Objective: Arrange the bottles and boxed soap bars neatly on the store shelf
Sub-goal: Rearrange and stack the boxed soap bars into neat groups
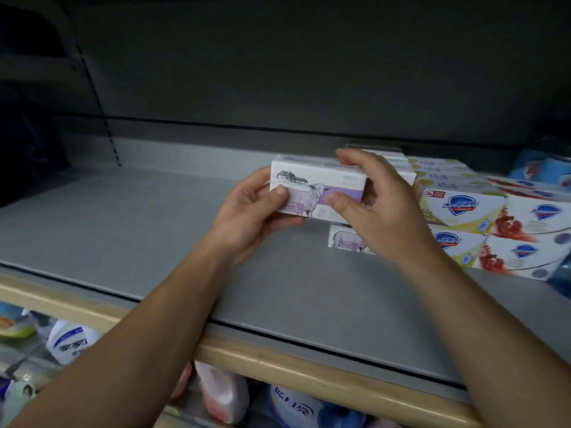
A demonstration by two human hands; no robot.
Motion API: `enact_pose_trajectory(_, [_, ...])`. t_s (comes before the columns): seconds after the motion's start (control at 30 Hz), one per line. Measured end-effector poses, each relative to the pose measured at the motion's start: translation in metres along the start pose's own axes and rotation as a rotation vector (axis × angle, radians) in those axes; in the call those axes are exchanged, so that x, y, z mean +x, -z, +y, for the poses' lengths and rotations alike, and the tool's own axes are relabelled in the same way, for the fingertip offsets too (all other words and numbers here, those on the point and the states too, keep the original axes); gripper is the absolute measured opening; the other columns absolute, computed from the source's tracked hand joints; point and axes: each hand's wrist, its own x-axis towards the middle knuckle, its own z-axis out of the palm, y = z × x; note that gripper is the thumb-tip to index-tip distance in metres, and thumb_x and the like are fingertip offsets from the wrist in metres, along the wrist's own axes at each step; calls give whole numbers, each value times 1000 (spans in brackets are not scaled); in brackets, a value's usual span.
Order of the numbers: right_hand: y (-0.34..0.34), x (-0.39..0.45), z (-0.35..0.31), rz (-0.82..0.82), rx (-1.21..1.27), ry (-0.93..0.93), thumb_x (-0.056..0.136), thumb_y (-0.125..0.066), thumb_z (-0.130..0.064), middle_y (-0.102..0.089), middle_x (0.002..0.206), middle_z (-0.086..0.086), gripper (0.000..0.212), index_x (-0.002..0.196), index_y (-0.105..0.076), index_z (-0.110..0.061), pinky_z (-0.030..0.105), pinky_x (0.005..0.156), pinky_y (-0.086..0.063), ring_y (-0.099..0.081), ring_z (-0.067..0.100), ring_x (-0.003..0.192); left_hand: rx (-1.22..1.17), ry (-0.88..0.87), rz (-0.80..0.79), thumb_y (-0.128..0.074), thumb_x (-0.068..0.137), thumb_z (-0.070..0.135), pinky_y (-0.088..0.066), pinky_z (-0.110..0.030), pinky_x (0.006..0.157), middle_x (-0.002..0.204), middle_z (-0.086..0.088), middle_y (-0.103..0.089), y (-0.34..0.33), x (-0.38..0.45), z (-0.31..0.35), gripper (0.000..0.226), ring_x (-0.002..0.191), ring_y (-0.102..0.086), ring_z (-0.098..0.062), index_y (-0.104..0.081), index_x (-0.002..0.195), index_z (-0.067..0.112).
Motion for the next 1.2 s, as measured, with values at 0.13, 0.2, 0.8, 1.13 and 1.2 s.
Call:
enact_pose_trajectory(0.13, [2,2,2,-21,-170,39,82,-76,-28,-57,114,-16,52,131,-59,-26,6,88,-37,-50,-3,105,109,-114,16,-71,83,15,-58,-37,76,115,-13,-69,-6,-1,-3,41,99,-69,-30,-61,124,15])
enact_pose_trajectory(0.2, [5,3,1,-39,-237,49,82,-75,-26,-59,116,-11,53,132,-58,-26,13,90,-37,-51,4,107,137,-168,0,-74,80,17,-56,-38,81,126,-14,-64,-8,-1,-1,47,110,-64,-38,-62,125,17])
enact_pose_trajectory(0.8, [54,13,-6,-65,-646,35,86,-67,-25,-59,118,0,48,132,-55,-26,30,95,-34,-49,25,114,1130,73,72,-68,86,38,-50,-28,92,114,4,-70,-20,-4,-10,33,92,-68,-16,-67,115,22])
enact_pose_trajectory(1.13, [36,17,24,-94,-935,-33,96,-58,-32,-55,134,1,45,140,-53,-22,38,105,-26,-38,28,125,1621,184,-251,-27,76,74,-25,-38,116,152,9,-39,2,-43,-23,82,142,-31,-13,-45,142,28])
enact_pose_trajectory(1.2, [32,15,27,-78,-958,-29,97,-57,-32,-55,133,2,44,140,-54,-21,40,105,-28,-40,29,123,1608,179,-232,-26,74,74,-24,-39,116,152,9,-40,2,-42,-25,83,142,-31,-12,-46,142,29])
